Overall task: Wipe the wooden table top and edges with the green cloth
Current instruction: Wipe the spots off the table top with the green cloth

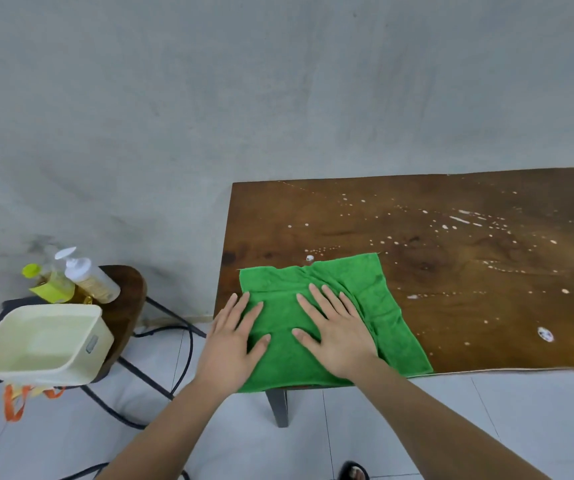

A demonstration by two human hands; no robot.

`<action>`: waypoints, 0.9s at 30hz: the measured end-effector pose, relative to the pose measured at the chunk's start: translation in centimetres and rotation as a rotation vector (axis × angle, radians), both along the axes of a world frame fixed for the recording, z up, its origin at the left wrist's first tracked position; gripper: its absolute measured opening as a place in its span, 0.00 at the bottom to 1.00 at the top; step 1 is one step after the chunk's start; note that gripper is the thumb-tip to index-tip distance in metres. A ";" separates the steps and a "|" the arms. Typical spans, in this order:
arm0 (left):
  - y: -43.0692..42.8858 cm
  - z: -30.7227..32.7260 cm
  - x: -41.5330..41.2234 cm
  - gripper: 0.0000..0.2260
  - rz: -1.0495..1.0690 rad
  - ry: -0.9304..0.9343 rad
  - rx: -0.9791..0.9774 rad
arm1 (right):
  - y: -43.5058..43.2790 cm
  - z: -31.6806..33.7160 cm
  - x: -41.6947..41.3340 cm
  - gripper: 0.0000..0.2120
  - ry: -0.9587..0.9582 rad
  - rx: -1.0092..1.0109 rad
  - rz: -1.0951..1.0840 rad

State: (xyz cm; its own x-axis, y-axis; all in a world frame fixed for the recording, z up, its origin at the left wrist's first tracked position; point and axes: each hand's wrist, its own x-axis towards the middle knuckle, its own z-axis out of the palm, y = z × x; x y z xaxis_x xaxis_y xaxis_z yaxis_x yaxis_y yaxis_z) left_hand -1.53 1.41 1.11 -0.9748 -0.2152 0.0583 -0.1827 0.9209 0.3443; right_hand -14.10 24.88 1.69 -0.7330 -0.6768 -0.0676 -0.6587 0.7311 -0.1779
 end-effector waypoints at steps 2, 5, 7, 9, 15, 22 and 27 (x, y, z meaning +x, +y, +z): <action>1.1 0.0 -1.0 0.34 -0.015 0.005 0.006 | 2.6 -0.1 -0.9 0.38 0.005 -0.001 -0.052; 2.5 -0.1 -2.6 0.34 -0.019 -0.012 -0.004 | 7.1 -0.2 -2.7 0.37 0.013 0.019 -0.136; 3.2 -0.1 -3.4 0.33 -0.006 -0.037 -0.035 | 10.2 -0.4 -3.9 0.37 0.034 0.028 -0.196; 3.7 -0.4 -3.8 0.33 0.000 -0.065 -0.078 | 12.9 -0.4 -5.0 0.38 0.036 0.035 -0.254; 4.0 -0.8 -3.8 0.33 0.012 -0.086 -0.138 | 15.5 -0.5 -7.1 0.39 0.024 0.054 -0.410; 4.2 -0.7 -3.7 0.33 0.016 -0.072 -0.128 | 7.1 -0.3 -5.1 0.39 -0.009 0.034 -0.514; 4.2 -0.8 -3.5 0.31 -0.007 -0.060 -0.134 | -1.8 0.4 -2.8 0.36 -0.040 0.060 -0.226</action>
